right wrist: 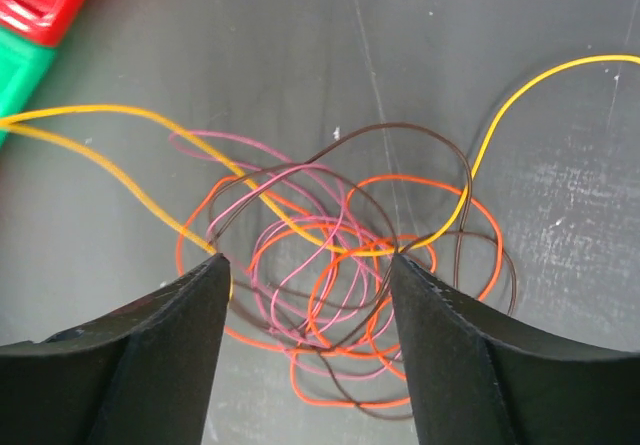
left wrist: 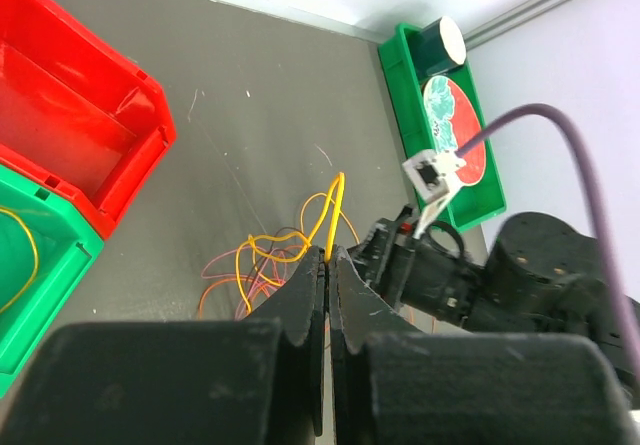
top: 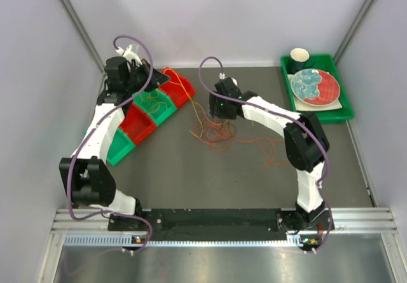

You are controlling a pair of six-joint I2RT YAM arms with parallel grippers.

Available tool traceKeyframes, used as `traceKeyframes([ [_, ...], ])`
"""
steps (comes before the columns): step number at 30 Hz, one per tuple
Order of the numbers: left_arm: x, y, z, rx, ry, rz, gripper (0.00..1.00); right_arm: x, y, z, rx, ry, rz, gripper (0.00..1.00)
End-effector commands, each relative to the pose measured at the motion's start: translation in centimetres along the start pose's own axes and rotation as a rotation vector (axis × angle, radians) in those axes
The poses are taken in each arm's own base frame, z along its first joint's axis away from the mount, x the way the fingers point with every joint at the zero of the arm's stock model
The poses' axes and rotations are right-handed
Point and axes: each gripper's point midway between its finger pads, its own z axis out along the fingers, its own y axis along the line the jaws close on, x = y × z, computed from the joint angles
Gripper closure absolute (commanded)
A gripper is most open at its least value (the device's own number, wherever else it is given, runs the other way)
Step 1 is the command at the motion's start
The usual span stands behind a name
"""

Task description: Untangle the cables

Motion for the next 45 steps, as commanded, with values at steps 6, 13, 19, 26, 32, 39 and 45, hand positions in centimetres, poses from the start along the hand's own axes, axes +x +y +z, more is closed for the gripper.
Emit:
traceKeyframes([
  [6, -1.6, -2.2, -1.5, 0.04, -0.055, 0.056, 1.0, -1.1, 0.1, 2.8, 0.089, -0.01, 0.011, 0.46],
  [13, -1.7, -2.3, -1.7, 0.036, -0.06, 0.06, 1.0, -1.3, -0.7, 4.4, 0.146, -0.002, -0.025, 0.66],
  [19, -2.3, -2.6, -2.2, 0.031, -0.087, 0.069, 1.0, -2.3, -1.7, 3.1, 0.178, -0.047, -0.052, 1.0],
  [26, -3.2, -3.7, -2.9, 0.049, -0.119, 0.09, 1.0, -3.4, -1.6, 0.0, 0.073, -0.104, -0.063, 0.89],
  [32, -3.1, -3.8, -2.9, 0.054, -0.117, 0.085, 1.0, -3.5, -1.0, 0.9, 0.058, -0.088, -0.132, 0.68],
  [39, -3.1, -3.7, -2.9, 0.05, -0.117, 0.083, 1.0, -4.0, 0.1, 1.2, 0.018, -0.079, -0.159, 0.62],
  [45, -3.1, -3.7, -3.1, 0.042, -0.118, 0.092, 1.0, -3.4, 0.8, 2.6, -0.003, -0.047, -0.183, 0.62],
])
